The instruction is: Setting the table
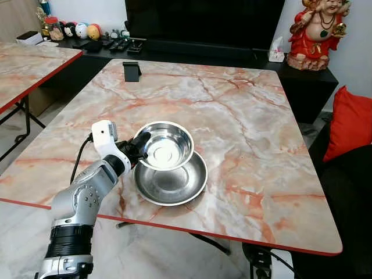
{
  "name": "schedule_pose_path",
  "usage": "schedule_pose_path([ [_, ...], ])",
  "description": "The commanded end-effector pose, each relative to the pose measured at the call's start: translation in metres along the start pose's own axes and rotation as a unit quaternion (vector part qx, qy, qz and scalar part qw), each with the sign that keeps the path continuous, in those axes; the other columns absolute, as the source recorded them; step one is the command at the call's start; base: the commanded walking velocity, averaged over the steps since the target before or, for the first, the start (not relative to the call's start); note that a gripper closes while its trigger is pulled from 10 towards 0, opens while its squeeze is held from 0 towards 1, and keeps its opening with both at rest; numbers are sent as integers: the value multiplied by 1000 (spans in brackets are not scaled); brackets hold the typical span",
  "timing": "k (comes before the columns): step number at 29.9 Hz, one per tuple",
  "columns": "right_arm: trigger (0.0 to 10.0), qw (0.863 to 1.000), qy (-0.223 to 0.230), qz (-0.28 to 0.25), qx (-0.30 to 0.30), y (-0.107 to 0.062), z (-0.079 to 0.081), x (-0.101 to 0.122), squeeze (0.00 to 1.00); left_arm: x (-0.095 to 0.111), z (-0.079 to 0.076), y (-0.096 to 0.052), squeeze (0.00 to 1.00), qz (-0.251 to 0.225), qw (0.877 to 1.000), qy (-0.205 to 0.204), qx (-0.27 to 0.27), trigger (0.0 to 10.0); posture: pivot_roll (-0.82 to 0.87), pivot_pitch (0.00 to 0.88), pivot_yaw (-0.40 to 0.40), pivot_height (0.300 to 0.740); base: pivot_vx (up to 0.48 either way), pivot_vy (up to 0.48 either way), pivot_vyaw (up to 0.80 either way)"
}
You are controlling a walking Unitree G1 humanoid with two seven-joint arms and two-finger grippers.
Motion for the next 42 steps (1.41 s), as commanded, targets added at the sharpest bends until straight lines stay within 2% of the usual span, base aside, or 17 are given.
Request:
schedule_pose_path([
  [1, 10000, 1000, -3, 5, -1, 0, -2, -2, 0, -8, -6, 0, 0, 22, 1000, 15, -10, 10000, 58, 0, -41, 711, 0, 0, 0],
  [12, 10000, 1000, -3, 8, 1, -1, -1, -4, 0, -16, -9, 2, 0, 48, 998, 32, -9, 10000, 53, 0, -37, 711, 0, 0, 0],
  [25, 10000, 1000, -2, 8, 1, 0, -2, -3, 0, -24, -15, 8, 0, 57, 995, 77, -3, 10000, 57, 0, -41, 711, 0, 0, 0],
  [42, 10000, 1000, 0, 6, -1, 0, -3, -2, 0, -29, -13, 11, 0, 54, 995, 87, 13, 10000, 55, 0, -44, 711, 0, 0, 0],
])
Point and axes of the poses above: a point about 5 cm out from each wrist's last joint towards the gripper, its own y axis pointing out of the wrist towards the gripper, its own x axis along the axis of the wrist's last joint, z = x × y, the point moved 5 cm from there along y, pointing out of the wrist towards the gripper, and after that the axes turned 3 degrees about -y, right-handed, at the moved point
